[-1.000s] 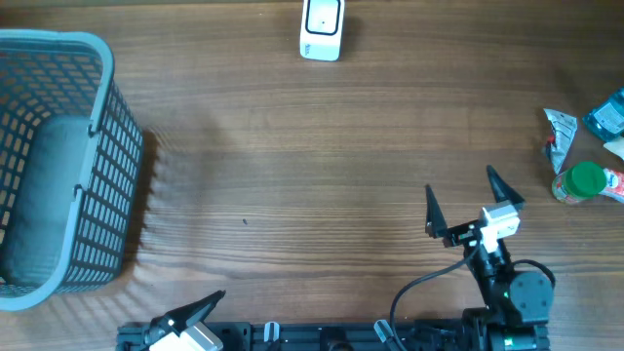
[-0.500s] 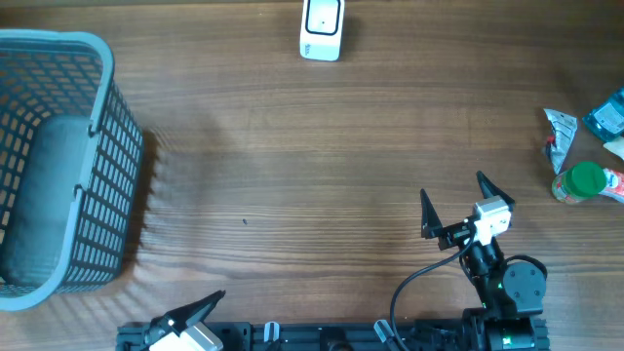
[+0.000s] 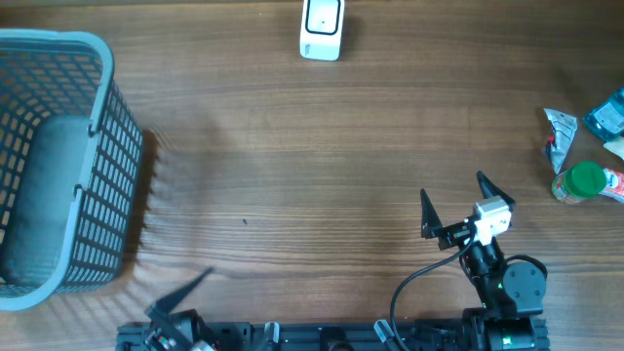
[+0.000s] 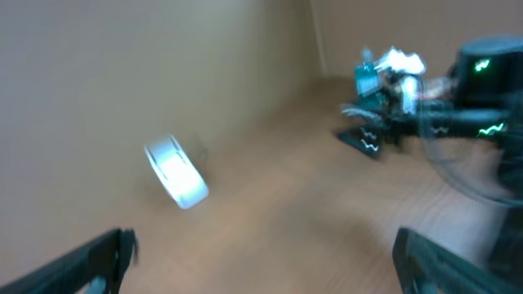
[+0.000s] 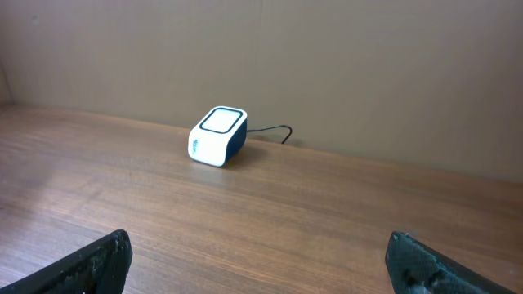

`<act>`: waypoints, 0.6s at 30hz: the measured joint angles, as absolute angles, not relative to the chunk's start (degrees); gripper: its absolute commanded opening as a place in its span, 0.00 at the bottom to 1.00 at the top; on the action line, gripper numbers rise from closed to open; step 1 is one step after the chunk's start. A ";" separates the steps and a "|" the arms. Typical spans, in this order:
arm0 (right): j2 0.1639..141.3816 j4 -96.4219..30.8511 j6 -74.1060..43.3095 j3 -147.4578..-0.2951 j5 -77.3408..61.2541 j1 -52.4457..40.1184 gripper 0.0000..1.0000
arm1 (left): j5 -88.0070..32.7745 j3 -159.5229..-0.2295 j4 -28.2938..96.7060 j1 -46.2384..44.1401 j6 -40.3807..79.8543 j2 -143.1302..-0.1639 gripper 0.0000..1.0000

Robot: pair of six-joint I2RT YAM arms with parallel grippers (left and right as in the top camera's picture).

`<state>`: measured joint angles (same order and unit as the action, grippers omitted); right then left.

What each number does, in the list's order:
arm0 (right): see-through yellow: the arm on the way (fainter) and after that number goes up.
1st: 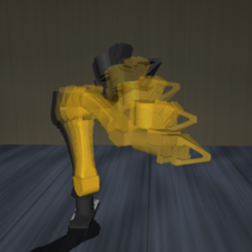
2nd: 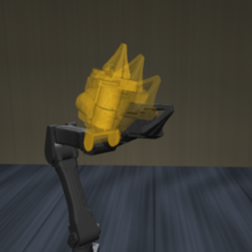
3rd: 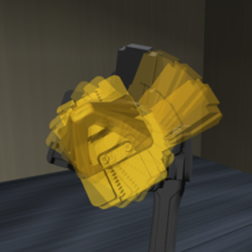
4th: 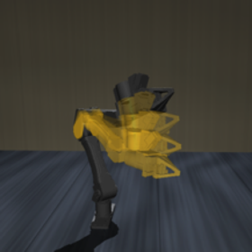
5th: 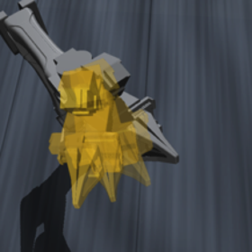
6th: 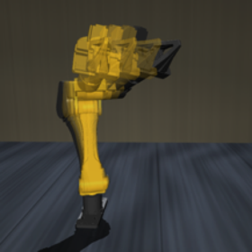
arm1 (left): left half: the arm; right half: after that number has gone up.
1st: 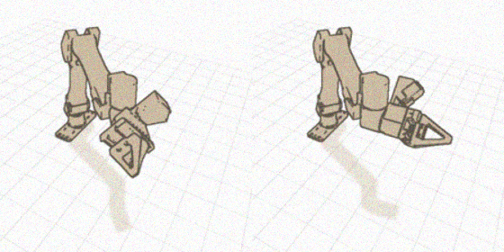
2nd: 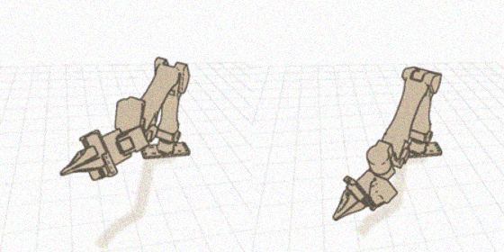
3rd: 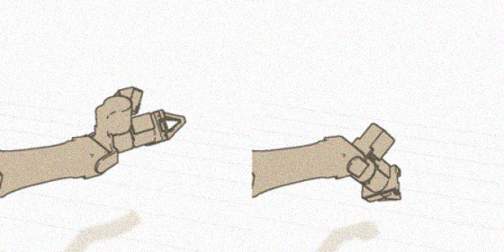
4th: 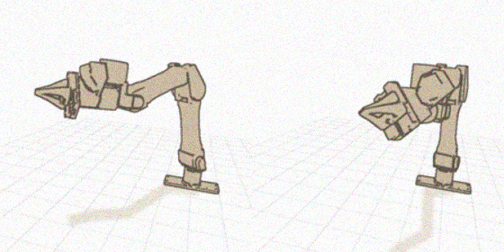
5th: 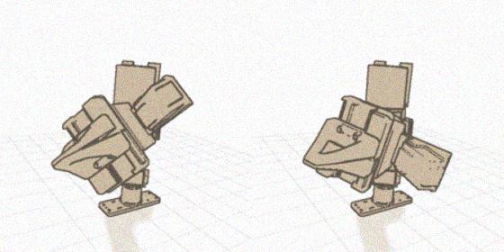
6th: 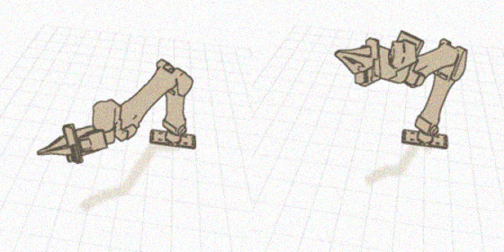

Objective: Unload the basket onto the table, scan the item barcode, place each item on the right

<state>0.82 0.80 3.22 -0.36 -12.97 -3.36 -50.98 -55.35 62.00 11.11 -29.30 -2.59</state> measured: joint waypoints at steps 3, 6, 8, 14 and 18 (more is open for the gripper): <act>0.80 0.84 3.22 -0.36 -12.97 -3.36 1.00 | -50.52 -45.50 46.30 9.15 -42.63 -2.59 1.00; 0.78 0.84 3.22 -0.36 -12.97 -3.36 1.00 | -49.36 -36.25 41.32 5.34 -59.29 -1.91 1.00; 0.78 0.84 3.22 -0.36 -12.97 -3.36 1.00 | -47.62 -30.20 43.81 3.20 -78.76 -1.63 1.00; 0.78 0.82 3.22 -0.36 -12.97 -3.36 1.00 | -39.90 -18.68 42.65 -1.39 -109.16 -0.89 1.00; 0.78 0.82 3.20 -0.36 -12.97 -3.36 1.00 | -35.14 -17.58 39.05 -2.52 -113.19 -0.82 1.00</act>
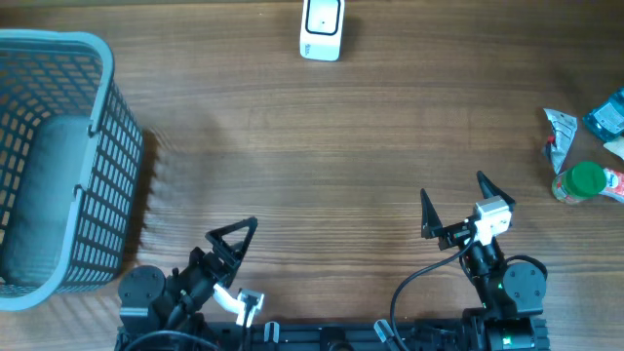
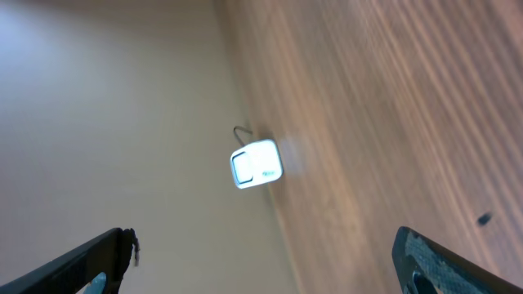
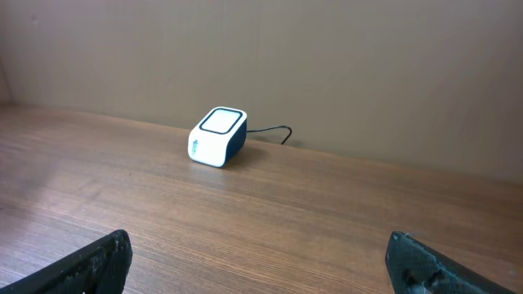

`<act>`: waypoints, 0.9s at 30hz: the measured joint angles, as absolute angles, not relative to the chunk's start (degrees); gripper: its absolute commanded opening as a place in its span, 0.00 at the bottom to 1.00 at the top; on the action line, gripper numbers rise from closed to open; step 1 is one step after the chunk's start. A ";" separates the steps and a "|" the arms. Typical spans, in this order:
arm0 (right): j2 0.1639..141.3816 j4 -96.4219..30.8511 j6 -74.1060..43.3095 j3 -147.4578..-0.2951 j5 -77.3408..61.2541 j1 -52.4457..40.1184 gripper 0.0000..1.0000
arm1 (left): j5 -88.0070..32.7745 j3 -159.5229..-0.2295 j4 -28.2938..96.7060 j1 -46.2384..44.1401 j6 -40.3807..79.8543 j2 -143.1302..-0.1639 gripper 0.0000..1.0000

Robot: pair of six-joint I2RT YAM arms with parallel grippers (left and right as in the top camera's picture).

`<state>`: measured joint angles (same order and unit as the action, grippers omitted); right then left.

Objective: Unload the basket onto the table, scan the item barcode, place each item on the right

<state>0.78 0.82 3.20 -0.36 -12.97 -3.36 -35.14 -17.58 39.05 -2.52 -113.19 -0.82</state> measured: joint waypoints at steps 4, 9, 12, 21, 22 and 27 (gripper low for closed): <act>0.78 0.82 3.22 -0.36 -12.97 -3.36 1.00 | -30.15 -17.56 35.33 -2.55 -113.73 -0.82 1.00; 0.78 0.82 3.20 -0.36 -12.97 -3.36 1.00 | -31.40 -17.39 28.25 -2.55 -89.62 -0.80 1.00; 0.78 0.84 3.22 -0.36 -12.97 -3.36 1.00 | -30.89 -17.45 22.98 -2.55 -57.74 -0.78 1.00; 0.78 0.84 3.20 -0.36 -12.97 -3.36 1.00 | -18.37 -14.06 20.53 -2.55 -1.21 -0.80 1.00; 0.78 0.82 3.22 -0.36 -12.97 -3.36 1.00 | -17.54 -11.97 16.80 -2.55 1.37 -0.78 1.00; 0.78 0.82 3.22 -0.36 -12.97 -3.36 1.00 | -13.78 -6.31 7.53 -2.55 4.45 -0.78 1.00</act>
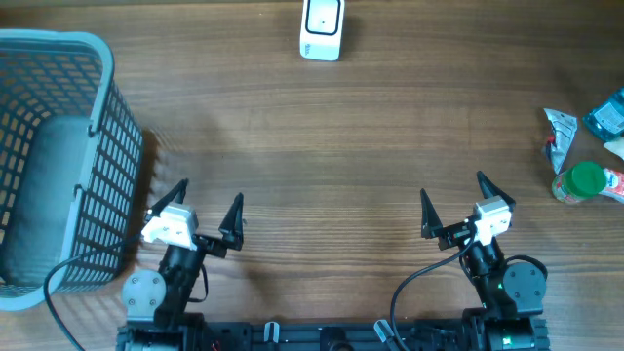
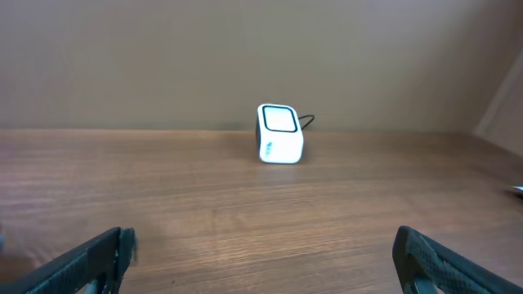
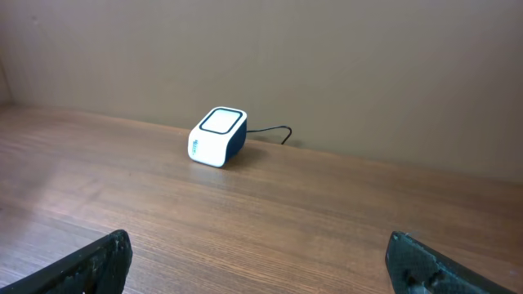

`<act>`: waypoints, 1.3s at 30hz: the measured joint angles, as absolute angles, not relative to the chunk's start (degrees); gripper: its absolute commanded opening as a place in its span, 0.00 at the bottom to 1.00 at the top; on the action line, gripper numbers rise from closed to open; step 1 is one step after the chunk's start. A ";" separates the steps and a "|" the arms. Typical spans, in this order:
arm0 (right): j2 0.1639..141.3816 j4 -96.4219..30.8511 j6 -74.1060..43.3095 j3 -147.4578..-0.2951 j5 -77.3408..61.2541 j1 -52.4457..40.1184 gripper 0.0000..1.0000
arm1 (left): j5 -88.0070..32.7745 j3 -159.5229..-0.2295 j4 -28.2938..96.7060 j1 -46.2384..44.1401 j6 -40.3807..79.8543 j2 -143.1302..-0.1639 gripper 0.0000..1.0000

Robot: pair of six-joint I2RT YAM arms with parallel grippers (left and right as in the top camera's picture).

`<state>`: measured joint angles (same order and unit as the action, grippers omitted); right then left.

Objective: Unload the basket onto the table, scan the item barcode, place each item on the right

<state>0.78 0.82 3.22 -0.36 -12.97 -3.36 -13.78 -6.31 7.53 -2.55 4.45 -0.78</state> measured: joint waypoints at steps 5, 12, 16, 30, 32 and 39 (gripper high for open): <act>0.78 0.84 3.20 -0.36 -12.97 -3.36 1.00 | -12.32 -2.46 4.97 -2.55 4.45 -0.78 1.00; 0.78 0.84 3.22 -0.36 -12.97 -3.36 1.00 | -8.12 -1.10 4.21 -5.61 4.43 -0.78 1.00; 0.78 0.84 3.22 -0.36 -12.97 -3.36 1.00 | -7.66 -1.10 4.21 -3.77 4.43 -0.78 1.00; 0.78 0.84 3.22 -0.36 -12.95 -3.36 1.00 | -7.73 -1.10 4.14 -3.03 4.43 -0.78 1.00; 0.78 0.84 3.22 -0.36 -12.97 -3.36 1.00 | -7.75 -1.10 4.14 -3.03 4.43 -0.78 1.00; 0.78 0.84 3.20 -0.36 -12.97 -3.36 1.00 | -7.73 -1.10 4.05 -3.03 4.43 -0.78 1.00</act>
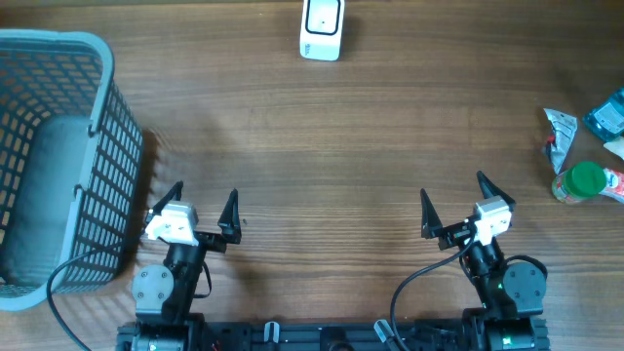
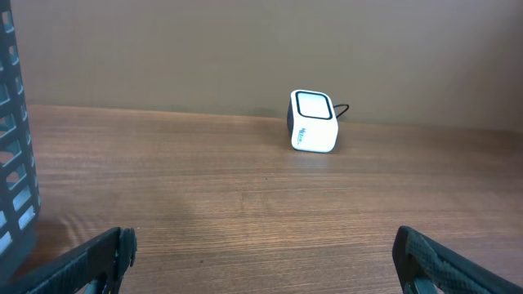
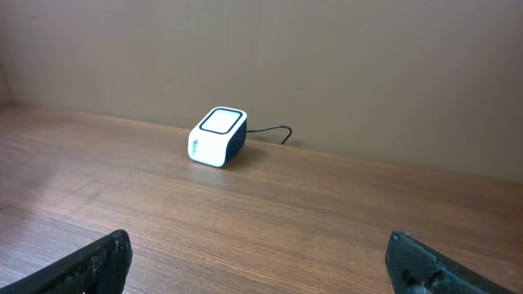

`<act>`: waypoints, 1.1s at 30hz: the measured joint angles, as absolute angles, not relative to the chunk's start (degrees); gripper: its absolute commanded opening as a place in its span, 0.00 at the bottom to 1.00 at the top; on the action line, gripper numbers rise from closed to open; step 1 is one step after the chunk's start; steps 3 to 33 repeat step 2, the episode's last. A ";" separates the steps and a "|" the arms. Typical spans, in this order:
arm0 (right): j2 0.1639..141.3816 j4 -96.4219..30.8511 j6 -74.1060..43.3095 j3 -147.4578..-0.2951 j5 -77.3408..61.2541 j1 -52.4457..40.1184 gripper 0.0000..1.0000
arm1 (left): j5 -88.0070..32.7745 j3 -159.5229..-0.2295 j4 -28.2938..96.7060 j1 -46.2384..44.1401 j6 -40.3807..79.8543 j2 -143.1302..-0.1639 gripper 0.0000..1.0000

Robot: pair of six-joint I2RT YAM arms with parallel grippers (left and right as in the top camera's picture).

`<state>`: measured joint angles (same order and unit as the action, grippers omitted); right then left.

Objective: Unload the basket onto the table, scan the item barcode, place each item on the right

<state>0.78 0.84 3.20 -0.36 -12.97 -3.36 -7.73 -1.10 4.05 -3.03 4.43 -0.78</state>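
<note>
The white barcode scanner (image 1: pixel 321 29) stands at the table's far edge, also seen as a white scanner (image 2: pixel 314 131) in the left wrist view and a white scanner (image 3: pixel 217 136) in the right wrist view. Items lie at the right edge: a green-capped bottle (image 1: pixel 586 182), a silver packet (image 1: pixel 559 136) and a blue packet (image 1: pixel 606 114). My left gripper (image 1: pixel 203 203) is open near the front left, empty. My right gripper (image 1: pixel 454 199) is open near the front right, also empty, well short of the items.
A grey mesh basket (image 1: pixel 58 166) stands at the left, its wall (image 2: pixel 15 155) just left of my left gripper. The wooden table (image 1: pixel 322 156) stretches between the grippers and the scanner. A cable runs from the scanner's back.
My left gripper has turned slightly, so the scanner sits further right in its view and the basket wall now shows at its left. The right arm has not moved.
My left arm lay folded at the front edge, its view blurred. Then it was up and twisted, facing the scanner sideways. Then it stood level, open, facing the scanner, as now. The right gripper stayed open and still throughout.
</note>
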 measured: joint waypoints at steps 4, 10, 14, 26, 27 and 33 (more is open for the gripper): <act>0.78 0.84 3.20 -0.36 -12.97 -3.36 1.00 | -7.75 -1.10 4.03 -3.03 4.43 -0.78 1.00; 0.78 0.84 3.20 -0.36 -12.97 -3.36 1.00 | -7.75 -1.10 4.03 -3.03 4.43 -0.78 1.00; 0.78 0.84 3.20 -0.36 -12.97 -3.36 1.00 | -7.75 -1.10 4.03 -3.03 4.43 -0.78 1.00; 0.78 0.84 3.20 -0.36 -12.97 -3.36 1.00 | -7.75 -1.10 4.03 -3.03 4.43 -0.78 1.00; 0.78 0.84 3.20 -0.36 -12.97 -3.36 1.00 | -7.75 -1.10 4.03 -3.03 4.43 -0.78 1.00; 0.78 0.84 3.20 -0.36 -12.97 -3.36 1.00 | -7.75 -1.10 4.03 -3.03 4.43 -0.78 1.00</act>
